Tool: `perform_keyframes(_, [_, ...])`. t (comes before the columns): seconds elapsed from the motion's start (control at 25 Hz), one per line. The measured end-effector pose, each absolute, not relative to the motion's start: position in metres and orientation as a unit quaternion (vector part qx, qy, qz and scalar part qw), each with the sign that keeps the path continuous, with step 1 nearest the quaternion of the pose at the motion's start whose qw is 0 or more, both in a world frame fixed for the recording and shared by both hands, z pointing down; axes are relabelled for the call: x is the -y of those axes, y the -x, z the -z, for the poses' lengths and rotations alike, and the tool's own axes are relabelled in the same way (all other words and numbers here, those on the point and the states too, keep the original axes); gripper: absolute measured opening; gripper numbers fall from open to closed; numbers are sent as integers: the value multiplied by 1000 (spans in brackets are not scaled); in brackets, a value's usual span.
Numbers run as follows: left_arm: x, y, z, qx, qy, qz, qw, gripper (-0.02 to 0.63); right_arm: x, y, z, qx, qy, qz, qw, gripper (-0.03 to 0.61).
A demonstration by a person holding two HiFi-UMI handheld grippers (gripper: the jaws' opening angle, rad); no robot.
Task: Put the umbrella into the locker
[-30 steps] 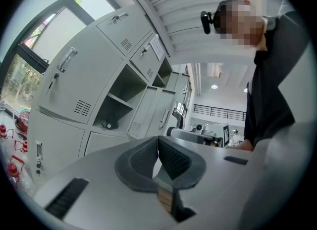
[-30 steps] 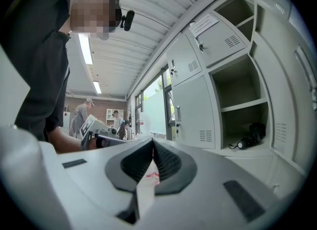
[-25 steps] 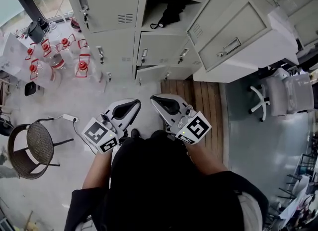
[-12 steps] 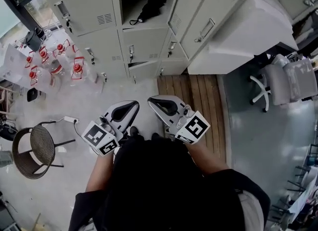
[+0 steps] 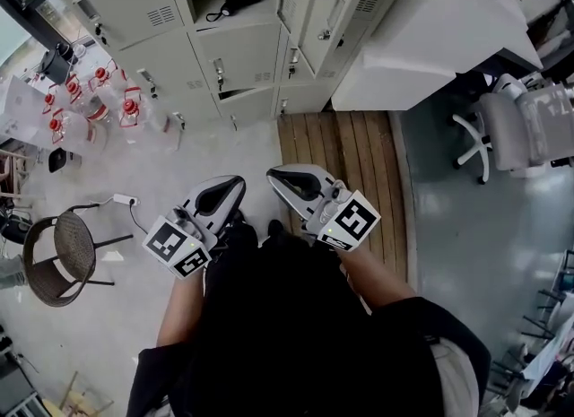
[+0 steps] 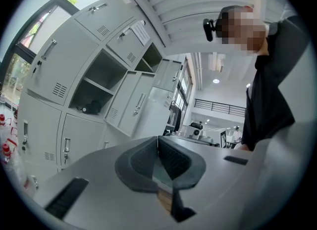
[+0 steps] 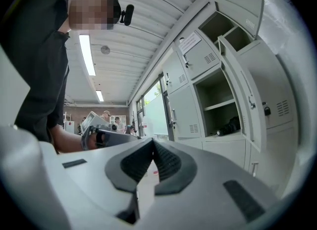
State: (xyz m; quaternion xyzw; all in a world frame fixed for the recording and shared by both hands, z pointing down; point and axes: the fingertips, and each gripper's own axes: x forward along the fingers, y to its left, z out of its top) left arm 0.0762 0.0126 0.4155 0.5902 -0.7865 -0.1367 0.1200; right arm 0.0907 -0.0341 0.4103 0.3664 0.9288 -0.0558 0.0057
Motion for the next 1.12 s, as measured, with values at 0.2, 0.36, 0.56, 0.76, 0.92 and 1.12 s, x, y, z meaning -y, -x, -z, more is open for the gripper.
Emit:
perform_keyframes(0.2, [-6,-92,-426,788,-586,138,134,18,46,-103,-419,-927,-370,59,1,12])
perform_keyframes(0.36, [-2,-96,-425,784,-592,134,134,18,48,-106,-416,-927,-372,53,4,12])
perform_keyframes(0.56, [0,-91,-413,781,-598,131,124,18,46,-106,-410,-928,-371,31,5,12])
perform_keyframes(0.76, [-6,-89,-409,782,-599,126,116,18,42,-100,-408,-930,-368,22,4,12])
perform_keyframes(0.92, [-12,-88,-405,790,-593,121,97,20,38,-100,-405,-930,-368,9,15,11])
perform_keyframes(1.12, [-9,-88,-406,786,-599,114,99,20,32,-97,-408,-924,-381,12,12,11])
